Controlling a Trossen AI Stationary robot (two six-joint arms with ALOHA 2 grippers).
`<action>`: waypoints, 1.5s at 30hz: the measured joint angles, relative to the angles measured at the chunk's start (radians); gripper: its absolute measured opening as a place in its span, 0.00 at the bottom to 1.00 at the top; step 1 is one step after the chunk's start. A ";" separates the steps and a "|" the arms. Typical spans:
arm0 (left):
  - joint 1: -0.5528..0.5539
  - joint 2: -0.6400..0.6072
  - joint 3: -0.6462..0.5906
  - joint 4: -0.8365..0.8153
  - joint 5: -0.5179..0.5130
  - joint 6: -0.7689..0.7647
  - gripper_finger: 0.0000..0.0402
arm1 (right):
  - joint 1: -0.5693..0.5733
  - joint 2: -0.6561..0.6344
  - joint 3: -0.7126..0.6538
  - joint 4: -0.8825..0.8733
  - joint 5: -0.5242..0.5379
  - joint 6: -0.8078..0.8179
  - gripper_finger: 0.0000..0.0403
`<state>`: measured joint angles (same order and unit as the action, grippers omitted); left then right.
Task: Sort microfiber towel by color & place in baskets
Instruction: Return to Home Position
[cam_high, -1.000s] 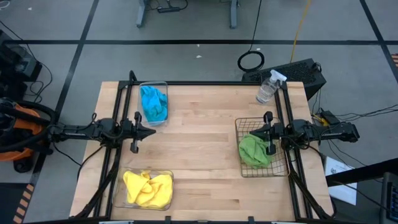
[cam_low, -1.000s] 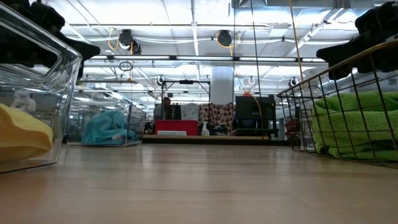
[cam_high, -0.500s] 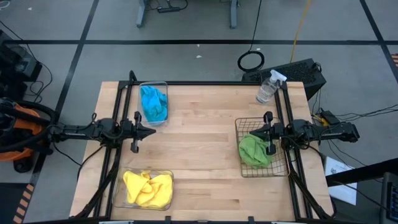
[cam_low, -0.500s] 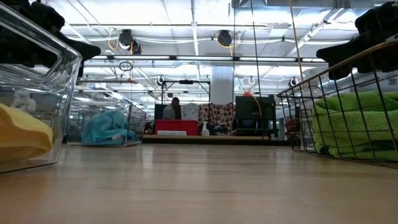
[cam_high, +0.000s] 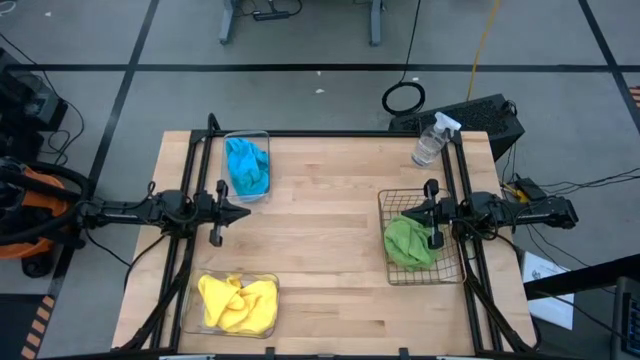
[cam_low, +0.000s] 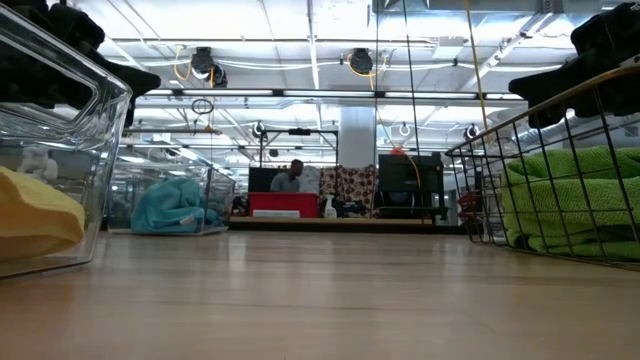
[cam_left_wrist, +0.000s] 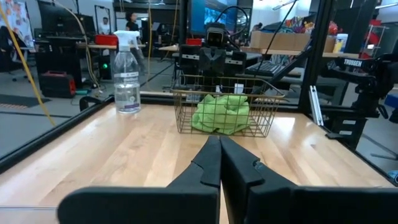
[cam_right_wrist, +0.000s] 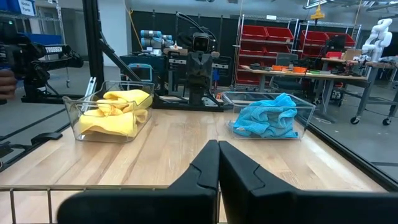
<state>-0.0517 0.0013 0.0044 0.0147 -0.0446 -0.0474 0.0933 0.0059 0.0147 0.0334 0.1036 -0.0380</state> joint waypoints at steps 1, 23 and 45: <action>0.000 0.000 0.000 0.000 0.000 0.000 0.01 | 0.000 0.000 0.000 0.000 0.000 0.000 0.00; 0.000 0.000 0.000 0.017 0.001 0.002 0.08 | 0.000 0.000 0.000 0.000 0.000 0.000 0.00; 0.000 0.000 0.000 0.021 0.002 0.002 0.08 | 0.000 0.000 0.000 0.000 0.000 0.000 0.00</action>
<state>-0.0517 0.0013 0.0044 0.0357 -0.0425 -0.0456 0.0937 0.0059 0.0147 0.0330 0.1036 -0.0380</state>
